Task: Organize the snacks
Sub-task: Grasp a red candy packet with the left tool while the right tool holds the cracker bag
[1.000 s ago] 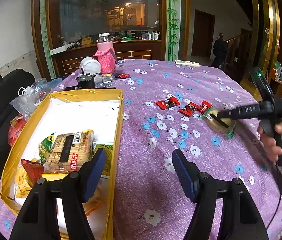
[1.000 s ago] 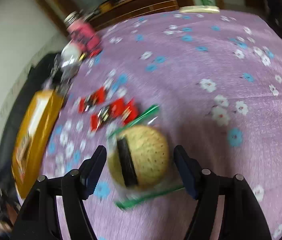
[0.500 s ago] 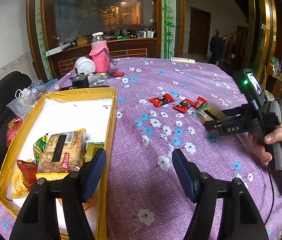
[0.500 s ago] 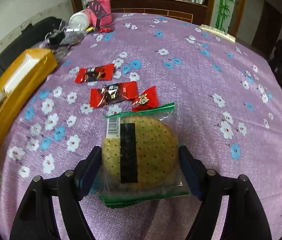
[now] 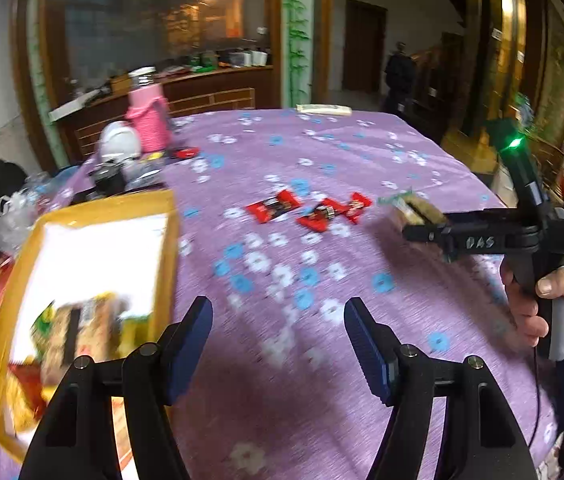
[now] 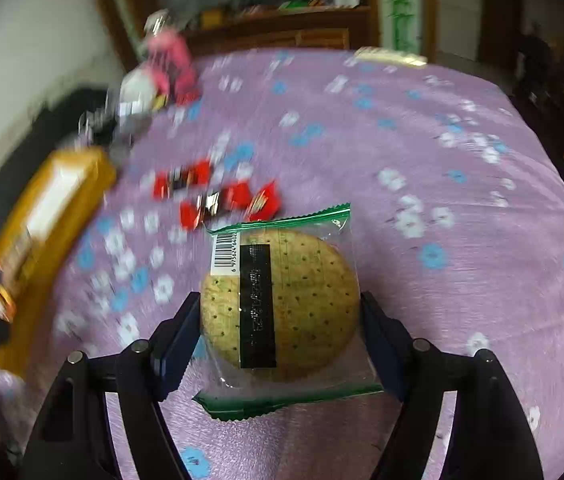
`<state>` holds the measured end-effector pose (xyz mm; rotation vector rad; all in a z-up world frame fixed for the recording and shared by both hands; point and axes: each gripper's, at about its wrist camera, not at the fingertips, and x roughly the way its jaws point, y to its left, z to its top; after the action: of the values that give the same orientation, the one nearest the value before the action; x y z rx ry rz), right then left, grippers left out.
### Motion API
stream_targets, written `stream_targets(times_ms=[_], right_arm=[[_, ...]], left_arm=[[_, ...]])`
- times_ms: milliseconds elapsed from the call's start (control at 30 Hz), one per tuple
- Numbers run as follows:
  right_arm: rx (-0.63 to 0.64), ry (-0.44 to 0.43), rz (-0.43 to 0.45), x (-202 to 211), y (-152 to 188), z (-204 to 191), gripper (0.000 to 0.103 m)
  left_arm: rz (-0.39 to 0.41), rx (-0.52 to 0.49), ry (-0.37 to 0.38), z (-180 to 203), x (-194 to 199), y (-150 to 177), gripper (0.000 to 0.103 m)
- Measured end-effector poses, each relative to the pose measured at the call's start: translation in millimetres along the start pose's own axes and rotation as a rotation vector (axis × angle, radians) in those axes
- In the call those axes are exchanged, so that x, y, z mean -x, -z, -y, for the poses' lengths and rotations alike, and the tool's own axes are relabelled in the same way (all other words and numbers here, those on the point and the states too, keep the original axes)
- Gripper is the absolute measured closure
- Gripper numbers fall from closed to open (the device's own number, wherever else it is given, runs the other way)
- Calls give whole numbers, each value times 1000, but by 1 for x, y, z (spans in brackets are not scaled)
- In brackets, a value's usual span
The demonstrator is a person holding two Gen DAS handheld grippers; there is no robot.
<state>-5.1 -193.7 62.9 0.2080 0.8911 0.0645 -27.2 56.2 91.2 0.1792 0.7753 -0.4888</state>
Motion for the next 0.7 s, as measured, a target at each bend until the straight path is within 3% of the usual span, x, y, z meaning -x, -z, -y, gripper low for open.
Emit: stream_targets(times_ms=[167, 333, 533, 700], right_arm=[[-107, -76, 85, 14, -2, 29, 28], [-153, -140, 123, 25, -4, 40, 28], [-181, -178, 146, 32, -3, 46, 27], [-189, -194, 146, 33, -3, 47, 27]], left_arm=[[-58, -106, 66, 21, -29, -35, 33], [-121, -134, 150, 24, -73, -72, 58], [-217, -129, 279, 17, -131, -93, 66], [-268, -157, 287, 28, -157, -96, 70]])
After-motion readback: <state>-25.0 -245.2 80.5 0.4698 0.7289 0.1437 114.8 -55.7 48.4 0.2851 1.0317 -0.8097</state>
